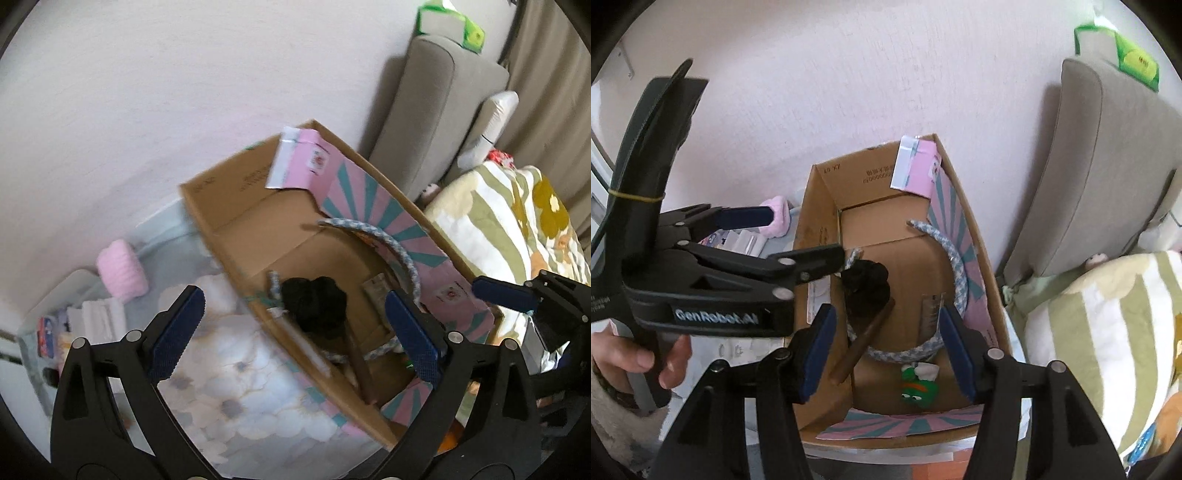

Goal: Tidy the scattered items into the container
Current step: 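Open left tool to drop the black cloth while right tool releases the stick into the box, then move both tools back toward the pink fuzzy band and white tape roll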

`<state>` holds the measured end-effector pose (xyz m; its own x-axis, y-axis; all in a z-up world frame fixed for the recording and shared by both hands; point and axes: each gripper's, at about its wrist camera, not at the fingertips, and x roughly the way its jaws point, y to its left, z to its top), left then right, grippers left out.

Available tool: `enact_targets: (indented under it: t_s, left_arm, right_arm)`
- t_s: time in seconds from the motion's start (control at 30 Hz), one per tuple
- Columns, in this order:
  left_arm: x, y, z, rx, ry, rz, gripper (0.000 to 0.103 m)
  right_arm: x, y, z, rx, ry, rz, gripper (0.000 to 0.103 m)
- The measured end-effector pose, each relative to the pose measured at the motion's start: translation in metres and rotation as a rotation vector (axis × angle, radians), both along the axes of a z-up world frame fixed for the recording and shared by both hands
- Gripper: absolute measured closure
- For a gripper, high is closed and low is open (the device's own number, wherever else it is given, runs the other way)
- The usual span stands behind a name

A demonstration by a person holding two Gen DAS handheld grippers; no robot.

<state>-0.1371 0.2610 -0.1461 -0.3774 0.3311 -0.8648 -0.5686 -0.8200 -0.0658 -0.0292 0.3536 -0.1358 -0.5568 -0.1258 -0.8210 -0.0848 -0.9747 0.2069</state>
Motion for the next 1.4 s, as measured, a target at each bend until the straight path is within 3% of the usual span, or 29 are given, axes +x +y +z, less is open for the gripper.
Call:
enact_targets:
  t_s: [0.2,0.37,0.73,0.97,1.17,1.4]
  left_arm:
    - [0.006,-0.047,0.022,0.008,0.049,0.076,0.005]
    - [0.016,-0.102,0.035,-0.005,0.077,0.18,0.005]
    - [0.047,-0.252,0.043,-0.071,0.091,0.495,0.005]
    - [0.08,-0.332,0.017,-0.143,0.065,0.67,0.005]
    - [0.096,-0.361,-0.017,-0.162,0.078,0.696,0.004]
    - [0.096,-0.372,-0.05,-0.121,0.076,0.695,0.004]
  right_arm:
    - [0.001,-0.014,0.009,0.053,-0.024,0.015,0.049]
    - [-0.003,-0.044,0.026,0.111,0.032,0.079,0.049]
    - [-0.03,-0.121,0.028,0.074,0.054,0.288,0.049]
    - [-0.043,-0.165,0.008,0.065,0.006,0.4,0.049]
    - [-0.037,-0.211,-0.019,0.068,-0.024,0.562,0.049]
    - [-0.017,-0.257,-0.06,0.095,-0.081,0.695,0.049]
